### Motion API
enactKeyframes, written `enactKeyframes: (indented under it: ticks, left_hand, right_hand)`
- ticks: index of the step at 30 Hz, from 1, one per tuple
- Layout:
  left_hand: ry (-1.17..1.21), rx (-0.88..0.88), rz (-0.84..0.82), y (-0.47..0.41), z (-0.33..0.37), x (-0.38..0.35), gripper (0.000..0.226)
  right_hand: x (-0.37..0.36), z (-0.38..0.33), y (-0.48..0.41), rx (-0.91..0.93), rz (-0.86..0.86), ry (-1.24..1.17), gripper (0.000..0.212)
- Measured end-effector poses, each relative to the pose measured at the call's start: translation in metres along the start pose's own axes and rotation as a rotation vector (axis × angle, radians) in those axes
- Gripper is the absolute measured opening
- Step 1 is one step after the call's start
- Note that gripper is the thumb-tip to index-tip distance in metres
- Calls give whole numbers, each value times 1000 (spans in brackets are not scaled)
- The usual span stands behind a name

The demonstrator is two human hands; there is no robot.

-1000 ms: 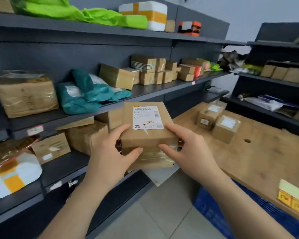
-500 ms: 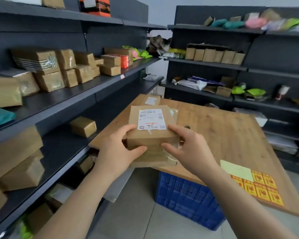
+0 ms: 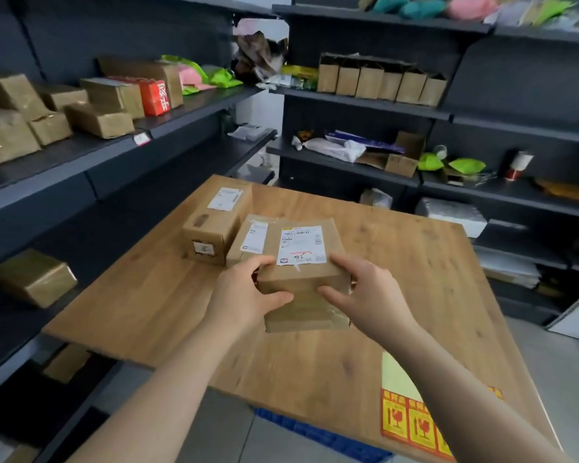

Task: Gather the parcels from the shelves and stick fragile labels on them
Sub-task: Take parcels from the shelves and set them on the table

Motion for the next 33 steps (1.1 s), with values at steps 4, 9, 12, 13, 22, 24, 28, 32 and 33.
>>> enactKeyframes:
  ticks: [4, 9, 12, 13, 22, 24, 28, 32, 33]
  left_hand:
    - [8, 18, -49, -50, -7, -40, 66]
    - [-17, 38, -112, -107, -31, -80, 68]
    - [-68, 42, -141, -137, -44, -95, 69]
    - [-81, 40, -154, -147, -48, -100, 68]
    - [-355, -54, -161, -194, -76, -133, 68]
    - [-396, -69, -156, -198, -80, -136, 68]
    - [-420, -66, -168, -197, -93, -142, 67]
    - [-436, -38, -166, -194, -99, -145, 61]
    - [-444, -31, -175, -193, -99, -146, 59]
  right_hand:
    - [-12, 43, -40, -53, -6, -6, 46]
    - [-39, 85, -88, -117, -38, -4, 49]
    - [-56, 105, -113, -167, -68, -10, 50]
    - [-62, 112, -121, -182, -72, -17, 51]
    - [-111, 158, -158, -260, -128, -31, 54]
    - [-118, 161, -162, -259, -141, -26, 54]
    - [-132, 163, -164, -276, -168, -44, 54]
    - [-145, 169, -161, -262, -191, -39, 54]
    - [-147, 170, -160, -255, -198, -30, 55]
Point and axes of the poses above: each hand's wrist, its own y-axis away from the middle knuckle, its own x-axis out of the back of the hand, z = x × y, the point moved 7 cm from there along -y, towards the middle knuckle, and after that the axes turned 1 degree about -y, right-handed, at the moved point
